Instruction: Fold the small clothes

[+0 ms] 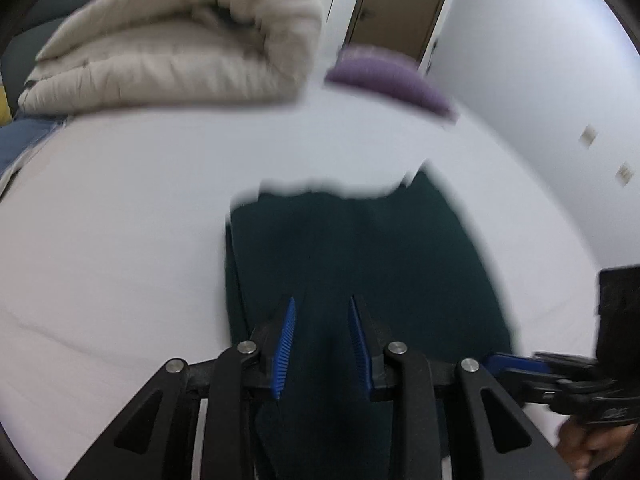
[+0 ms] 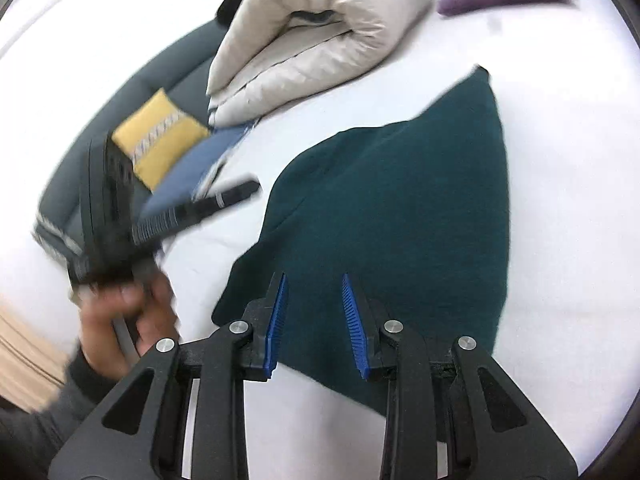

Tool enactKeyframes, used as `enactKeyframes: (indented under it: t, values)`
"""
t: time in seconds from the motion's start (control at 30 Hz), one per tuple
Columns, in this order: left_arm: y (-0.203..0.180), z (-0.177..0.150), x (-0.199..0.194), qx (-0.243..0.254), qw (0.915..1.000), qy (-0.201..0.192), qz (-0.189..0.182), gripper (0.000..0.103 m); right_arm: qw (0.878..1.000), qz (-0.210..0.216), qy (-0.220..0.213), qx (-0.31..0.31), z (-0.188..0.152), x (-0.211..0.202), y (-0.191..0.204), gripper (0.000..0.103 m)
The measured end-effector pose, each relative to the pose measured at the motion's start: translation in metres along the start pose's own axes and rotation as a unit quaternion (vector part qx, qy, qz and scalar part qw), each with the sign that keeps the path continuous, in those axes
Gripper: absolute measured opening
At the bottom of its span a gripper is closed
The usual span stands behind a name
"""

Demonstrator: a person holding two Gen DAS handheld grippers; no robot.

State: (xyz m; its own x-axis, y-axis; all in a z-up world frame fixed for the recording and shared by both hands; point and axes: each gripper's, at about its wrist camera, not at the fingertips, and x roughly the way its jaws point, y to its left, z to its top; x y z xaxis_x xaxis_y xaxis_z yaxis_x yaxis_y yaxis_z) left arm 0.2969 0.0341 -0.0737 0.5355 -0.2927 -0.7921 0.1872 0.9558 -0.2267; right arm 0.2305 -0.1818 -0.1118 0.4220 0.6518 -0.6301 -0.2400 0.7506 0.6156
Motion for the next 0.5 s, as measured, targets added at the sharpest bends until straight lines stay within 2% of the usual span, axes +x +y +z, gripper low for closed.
enactKeyframes:
  t: [0.03, 0.07, 0.13, 0.17, 0.27, 0.33, 0.43, 0.5]
  values:
    - [0.006, -0.008, 0.015, 0.0, 0.9999, 0.011, 0.012, 0.024, 1.0, 0.012, 0.008, 0.017, -0.002, 0.002, -0.01, 0.028]
    - [0.01, -0.013, 0.019, 0.007, 0.9998, 0.003, 0.016, 0.021, 0.999, 0.016, 0.032, 0.041, -0.008, 0.008, -0.023, 0.027]
    - [0.016, -0.018, 0.019, 0.002, 1.0, -0.009, 0.001, 0.021, 0.996, -0.006, 0.058, 0.06, -0.017, 0.019, -0.039, 0.026]
    - [0.019, -0.018, 0.017, 0.0, 1.0, -0.008, -0.005, 0.021, 0.997, 0.009, 0.054, 0.059, -0.027, 0.016, -0.044, 0.026]
    - [0.026, -0.016, 0.018, 0.004, 0.9997, -0.006, -0.025, 0.021, 0.997, 0.017, 0.057, 0.045, -0.038, 0.002, -0.045, 0.026]
    - [0.033, -0.014, 0.02, -0.005, 0.9992, -0.007, -0.04, 0.021, 0.996, 0.024, 0.068, 0.046, -0.032, -0.001, -0.052, 0.026]
    - [0.035, -0.012, 0.021, -0.011, 0.999, -0.008, -0.043, 0.02, 0.997, 0.05, 0.041, 0.046, -0.019, -0.027, -0.052, 0.028]
    - [0.032, -0.012, 0.021, -0.008, 0.9993, -0.008, -0.037, 0.02, 0.995, 0.074, 0.013, 0.062, 0.003, -0.039, -0.056, 0.029]
